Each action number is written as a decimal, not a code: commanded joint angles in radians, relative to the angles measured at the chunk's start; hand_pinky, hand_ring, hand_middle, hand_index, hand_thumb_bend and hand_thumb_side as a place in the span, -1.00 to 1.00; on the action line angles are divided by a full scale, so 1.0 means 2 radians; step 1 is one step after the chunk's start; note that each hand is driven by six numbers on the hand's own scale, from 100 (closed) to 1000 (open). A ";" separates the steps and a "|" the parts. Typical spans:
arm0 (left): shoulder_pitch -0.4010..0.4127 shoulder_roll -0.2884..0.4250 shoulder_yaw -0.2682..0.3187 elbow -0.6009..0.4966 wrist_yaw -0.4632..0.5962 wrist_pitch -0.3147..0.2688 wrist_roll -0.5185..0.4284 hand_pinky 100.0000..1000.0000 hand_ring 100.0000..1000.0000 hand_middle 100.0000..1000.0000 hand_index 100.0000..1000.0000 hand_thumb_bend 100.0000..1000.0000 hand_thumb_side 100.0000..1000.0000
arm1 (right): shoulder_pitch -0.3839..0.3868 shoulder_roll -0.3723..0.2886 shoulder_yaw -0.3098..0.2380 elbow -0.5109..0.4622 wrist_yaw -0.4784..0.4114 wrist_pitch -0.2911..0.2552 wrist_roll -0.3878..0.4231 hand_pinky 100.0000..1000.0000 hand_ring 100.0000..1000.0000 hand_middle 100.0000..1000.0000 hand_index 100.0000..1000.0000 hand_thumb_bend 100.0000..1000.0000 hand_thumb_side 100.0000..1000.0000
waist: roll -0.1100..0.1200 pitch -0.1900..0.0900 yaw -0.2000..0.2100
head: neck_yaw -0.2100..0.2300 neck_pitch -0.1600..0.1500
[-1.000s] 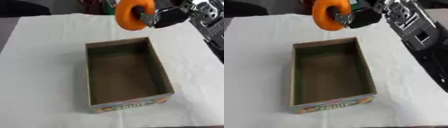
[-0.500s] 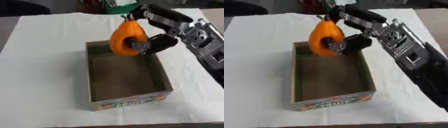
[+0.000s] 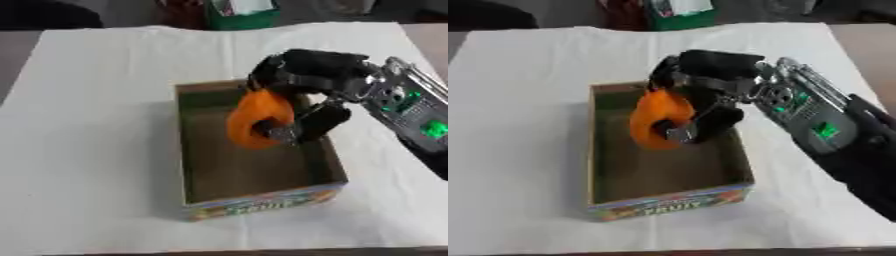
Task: Pick up objects on the table and place them in the box.
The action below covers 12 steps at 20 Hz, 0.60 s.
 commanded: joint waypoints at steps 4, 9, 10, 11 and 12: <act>-0.002 0.013 -0.002 -0.009 -0.001 0.002 -0.003 -0.31 0.01 0.12 0.37 -1.00 0.51 | -0.025 -0.009 0.029 0.038 0.047 -0.032 0.037 0.34 0.49 0.04 0.32 -1.00 -0.36 | -0.003 -0.008 0.004 | -0.001 -0.002; -0.003 0.015 -0.004 -0.009 -0.001 0.003 -0.005 -0.31 0.01 0.12 0.37 -1.00 0.52 | -0.050 0.009 0.046 0.078 0.084 -0.058 0.051 0.36 0.52 0.08 0.34 -1.00 -0.36 | -0.009 -0.007 0.008 | -0.005 -0.006; -0.003 0.015 -0.004 -0.009 -0.001 0.004 -0.006 -0.31 0.01 0.12 0.37 -1.00 0.52 | -0.053 0.012 0.048 0.084 0.092 -0.063 0.048 0.36 0.53 0.09 0.34 -1.00 -0.35 | -0.010 -0.007 0.009 | -0.006 -0.007; -0.003 0.015 -0.004 -0.009 0.000 0.004 -0.006 -0.31 0.01 0.12 0.37 -1.00 0.52 | -0.055 0.015 0.049 0.091 0.100 -0.067 0.044 0.37 0.54 0.10 0.36 -1.00 -0.35 | -0.011 -0.006 0.011 | -0.007 -0.008; -0.004 0.015 -0.004 -0.009 0.000 0.004 -0.006 -0.31 0.01 0.12 0.37 -1.00 0.52 | -0.056 0.018 0.050 0.098 0.108 -0.071 0.041 0.39 0.55 0.15 0.41 -1.00 -0.32 | -0.012 -0.006 0.012 | -0.007 -0.009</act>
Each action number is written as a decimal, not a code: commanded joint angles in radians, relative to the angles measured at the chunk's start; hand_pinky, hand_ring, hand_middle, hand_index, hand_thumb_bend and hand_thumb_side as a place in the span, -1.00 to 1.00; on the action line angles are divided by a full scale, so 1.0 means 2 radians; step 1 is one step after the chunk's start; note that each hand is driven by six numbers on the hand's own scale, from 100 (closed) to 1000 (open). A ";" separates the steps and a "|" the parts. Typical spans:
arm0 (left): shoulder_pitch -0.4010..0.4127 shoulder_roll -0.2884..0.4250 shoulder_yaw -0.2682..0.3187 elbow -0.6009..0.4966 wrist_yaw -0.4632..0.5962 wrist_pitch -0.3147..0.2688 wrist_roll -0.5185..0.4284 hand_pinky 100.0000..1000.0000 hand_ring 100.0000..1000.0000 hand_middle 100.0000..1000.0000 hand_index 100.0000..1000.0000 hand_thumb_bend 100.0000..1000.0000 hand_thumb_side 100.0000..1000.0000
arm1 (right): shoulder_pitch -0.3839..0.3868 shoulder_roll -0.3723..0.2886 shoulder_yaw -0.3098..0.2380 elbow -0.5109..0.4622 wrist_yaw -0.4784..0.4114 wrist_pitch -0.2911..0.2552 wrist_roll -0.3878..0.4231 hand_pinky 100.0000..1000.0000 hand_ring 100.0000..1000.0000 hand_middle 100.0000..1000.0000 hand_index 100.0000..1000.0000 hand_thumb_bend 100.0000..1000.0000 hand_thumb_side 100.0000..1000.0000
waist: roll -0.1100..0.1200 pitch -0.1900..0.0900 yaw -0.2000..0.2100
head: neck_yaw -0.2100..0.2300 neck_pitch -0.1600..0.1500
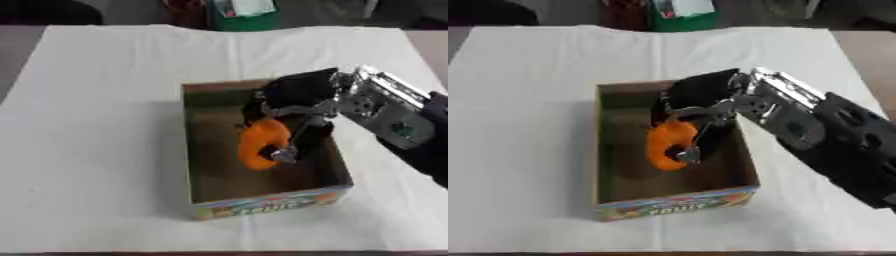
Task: Pick up objects on the table and place them in the box.
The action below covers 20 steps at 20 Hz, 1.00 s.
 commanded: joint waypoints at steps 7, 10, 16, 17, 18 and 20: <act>-0.007 0.011 0.000 -0.009 0.001 0.001 -0.002 -0.31 0.01 0.12 0.37 -1.00 0.51 | -0.008 0.018 0.004 0.057 0.060 -0.038 -0.008 0.52 0.69 0.45 0.68 -1.00 0.08 | -0.001 -0.003 0.007 | -0.006 -0.012; -0.007 0.010 0.000 -0.009 0.001 0.001 -0.003 -0.31 0.01 0.11 0.37 -1.00 0.52 | -0.007 0.020 0.005 0.062 0.071 -0.053 0.008 0.63 0.83 0.66 0.88 -1.00 0.14 | -0.001 -0.002 0.008 | -0.007 -0.010; -0.007 0.007 0.000 -0.009 0.002 0.002 -0.003 -0.31 0.01 0.11 0.37 -1.00 0.51 | -0.006 0.023 -0.002 0.074 0.083 -0.062 0.055 0.76 0.96 0.88 1.00 -0.09 0.08 | 0.001 -0.001 0.008 | -0.010 -0.007; -0.007 0.007 0.000 -0.009 0.002 0.002 -0.003 -0.31 0.01 0.11 0.37 -1.00 0.51 | -0.008 0.022 -0.005 0.070 0.083 -0.061 0.060 0.76 0.97 0.89 1.00 -0.02 0.07 | 0.002 -0.001 0.007 | -0.010 -0.007; -0.007 0.007 0.000 -0.009 0.002 0.002 -0.003 -0.31 0.01 0.11 0.37 -1.00 0.51 | -0.009 0.021 -0.008 0.065 0.082 -0.060 0.065 0.76 0.97 0.89 1.00 -0.02 0.07 | 0.002 -0.001 0.007 | -0.010 -0.007; -0.007 0.006 0.000 -0.009 0.002 0.002 -0.003 -0.31 0.01 0.11 0.37 -1.00 0.51 | -0.011 0.020 -0.017 0.053 0.080 -0.056 0.072 0.76 0.97 0.90 1.00 0.23 0.04 | 0.003 -0.001 0.006 | -0.010 -0.006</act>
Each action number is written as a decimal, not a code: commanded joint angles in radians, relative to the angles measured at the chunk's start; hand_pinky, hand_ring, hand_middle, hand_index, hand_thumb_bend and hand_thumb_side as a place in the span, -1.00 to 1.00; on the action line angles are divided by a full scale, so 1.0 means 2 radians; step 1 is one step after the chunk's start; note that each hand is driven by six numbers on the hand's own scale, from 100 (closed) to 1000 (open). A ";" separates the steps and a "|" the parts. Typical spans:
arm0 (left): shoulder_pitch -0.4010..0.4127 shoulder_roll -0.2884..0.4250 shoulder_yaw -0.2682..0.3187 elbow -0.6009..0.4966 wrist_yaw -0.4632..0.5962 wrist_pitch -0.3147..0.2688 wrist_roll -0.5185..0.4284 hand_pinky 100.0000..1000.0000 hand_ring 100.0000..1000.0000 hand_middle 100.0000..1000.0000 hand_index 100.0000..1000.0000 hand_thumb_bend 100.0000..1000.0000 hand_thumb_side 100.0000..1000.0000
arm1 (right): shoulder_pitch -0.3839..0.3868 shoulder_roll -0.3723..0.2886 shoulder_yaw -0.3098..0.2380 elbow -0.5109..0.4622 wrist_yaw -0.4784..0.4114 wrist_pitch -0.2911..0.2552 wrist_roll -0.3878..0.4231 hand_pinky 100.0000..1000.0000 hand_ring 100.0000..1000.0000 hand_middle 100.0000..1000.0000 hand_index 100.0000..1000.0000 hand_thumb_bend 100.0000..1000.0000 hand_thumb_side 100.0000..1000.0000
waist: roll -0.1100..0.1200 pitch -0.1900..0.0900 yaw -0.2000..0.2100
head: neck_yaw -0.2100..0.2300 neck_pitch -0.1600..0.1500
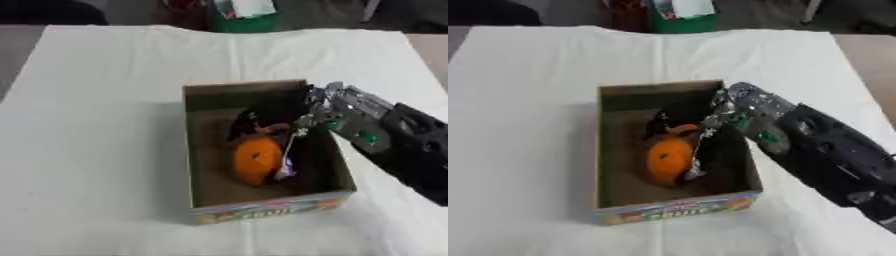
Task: Pick up objects on the table and place them in the box.
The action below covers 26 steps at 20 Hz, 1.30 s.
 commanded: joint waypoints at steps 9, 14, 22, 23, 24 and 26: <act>-0.003 0.002 0.003 -0.009 -0.001 -0.001 0.002 -0.31 0.01 0.11 0.37 -1.00 0.51 | 0.005 -0.014 -0.087 -0.107 -0.047 0.020 -0.009 0.82 0.94 0.86 1.00 0.32 0.22 | 0.010 -0.011 -0.009 | -0.005 0.007; -0.001 0.000 0.007 -0.009 -0.004 -0.002 0.006 -0.32 0.01 0.12 0.37 -1.00 0.51 | 0.028 -0.014 -0.147 -0.169 -0.086 0.052 -0.047 0.84 0.87 0.82 1.00 0.30 0.37 | 0.018 -0.012 -0.017 | -0.004 0.006; 0.000 -0.002 0.010 -0.009 -0.007 -0.003 0.009 -0.32 0.01 0.12 0.36 -1.00 0.51 | 0.078 -0.055 -0.299 -0.226 -0.358 0.127 -0.141 0.82 0.82 0.77 1.00 -0.05 0.52 | 0.027 -0.008 -0.028 | 0.006 -0.005; -0.001 -0.003 0.010 -0.009 -0.007 -0.004 0.010 -0.32 0.02 0.12 0.36 -1.00 0.51 | 0.087 -0.056 -0.314 -0.227 -0.376 0.130 -0.154 0.81 0.80 0.76 1.00 -0.21 0.59 | 0.028 -0.007 -0.029 | 0.007 -0.006; -0.001 -0.003 0.011 -0.009 -0.008 -0.004 0.011 -0.32 0.02 0.12 0.37 -1.00 0.51 | 0.101 -0.056 -0.331 -0.227 -0.391 0.132 -0.177 0.80 0.80 0.76 1.00 -0.24 0.59 | 0.029 -0.006 -0.031 | 0.010 -0.006; -0.001 -0.003 0.013 -0.009 -0.009 -0.005 0.012 -0.32 0.02 0.12 0.37 -1.00 0.51 | 0.132 -0.055 -0.356 -0.227 -0.413 0.127 -0.228 0.81 0.80 0.75 1.00 -0.42 0.61 | 0.031 -0.005 -0.033 | 0.015 -0.007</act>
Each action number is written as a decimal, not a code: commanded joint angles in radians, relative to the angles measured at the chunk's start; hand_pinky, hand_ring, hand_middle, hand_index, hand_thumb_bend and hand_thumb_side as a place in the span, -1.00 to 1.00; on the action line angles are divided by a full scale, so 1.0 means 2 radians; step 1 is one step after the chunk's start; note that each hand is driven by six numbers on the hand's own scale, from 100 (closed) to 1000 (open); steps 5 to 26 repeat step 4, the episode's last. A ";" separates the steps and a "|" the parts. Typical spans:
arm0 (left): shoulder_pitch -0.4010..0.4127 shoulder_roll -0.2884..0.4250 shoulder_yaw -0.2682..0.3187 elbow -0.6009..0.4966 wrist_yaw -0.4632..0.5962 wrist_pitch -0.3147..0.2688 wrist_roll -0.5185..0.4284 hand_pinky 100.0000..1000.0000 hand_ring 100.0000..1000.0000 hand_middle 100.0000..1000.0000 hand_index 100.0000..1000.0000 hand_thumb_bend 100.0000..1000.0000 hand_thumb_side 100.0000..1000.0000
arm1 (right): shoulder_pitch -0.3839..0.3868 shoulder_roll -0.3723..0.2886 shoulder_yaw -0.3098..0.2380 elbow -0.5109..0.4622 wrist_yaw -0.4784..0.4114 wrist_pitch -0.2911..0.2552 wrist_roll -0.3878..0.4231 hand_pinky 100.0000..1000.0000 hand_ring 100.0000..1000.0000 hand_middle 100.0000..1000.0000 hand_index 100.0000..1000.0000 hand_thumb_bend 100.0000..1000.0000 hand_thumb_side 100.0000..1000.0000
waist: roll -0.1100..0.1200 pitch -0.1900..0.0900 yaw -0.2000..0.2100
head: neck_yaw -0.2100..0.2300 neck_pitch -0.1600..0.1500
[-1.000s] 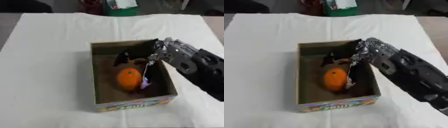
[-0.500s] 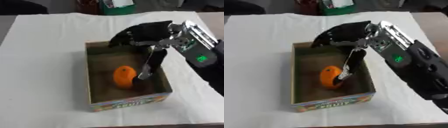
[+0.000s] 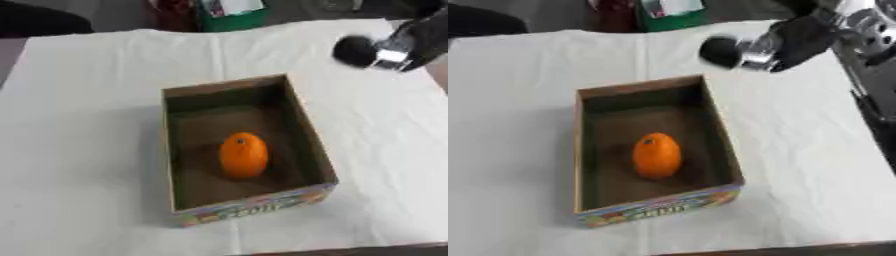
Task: Pick up objects on the table and place them in the box.
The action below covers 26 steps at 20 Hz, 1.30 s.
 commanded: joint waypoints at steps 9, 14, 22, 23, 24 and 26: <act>-0.005 0.005 0.008 -0.009 -0.005 -0.001 0.005 -0.32 0.02 0.12 0.37 -1.00 0.51 | 0.076 -0.013 -0.057 -0.010 -0.074 -0.029 -0.155 0.81 0.78 0.72 1.00 -1.00 0.97 | 0.002 -0.002 -0.006 | 0.015 -0.008; -0.005 0.005 0.008 -0.009 -0.005 -0.001 0.005 -0.32 0.02 0.12 0.37 -1.00 0.51 | 0.076 -0.013 -0.057 -0.010 -0.074 -0.029 -0.155 0.81 0.78 0.72 1.00 -1.00 0.97 | 0.002 -0.002 -0.006 | 0.015 -0.008; -0.005 0.005 0.008 -0.009 -0.005 -0.001 0.005 -0.32 0.02 0.12 0.37 -1.00 0.51 | 0.076 -0.013 -0.057 -0.010 -0.074 -0.029 -0.155 0.81 0.78 0.72 1.00 -1.00 0.97 | 0.002 -0.002 -0.006 | 0.015 -0.008; -0.005 0.005 0.008 -0.009 -0.005 -0.001 0.005 -0.32 0.02 0.12 0.37 -1.00 0.51 | 0.076 -0.013 -0.057 -0.010 -0.074 -0.029 -0.155 0.81 0.78 0.72 1.00 -1.00 0.97 | 0.002 -0.002 -0.006 | 0.015 -0.008; -0.005 0.005 0.008 -0.009 -0.005 -0.001 0.005 -0.32 0.02 0.12 0.37 -1.00 0.51 | 0.076 -0.013 -0.057 -0.010 -0.074 -0.029 -0.155 0.81 0.78 0.72 1.00 -1.00 0.97 | 0.002 -0.002 -0.006 | 0.015 -0.008; -0.005 0.005 0.008 -0.009 -0.005 -0.001 0.005 -0.32 0.02 0.12 0.37 -1.00 0.51 | 0.076 -0.013 -0.057 -0.010 -0.074 -0.029 -0.155 0.81 0.78 0.72 1.00 -1.00 0.97 | 0.002 -0.002 -0.006 | 0.015 -0.008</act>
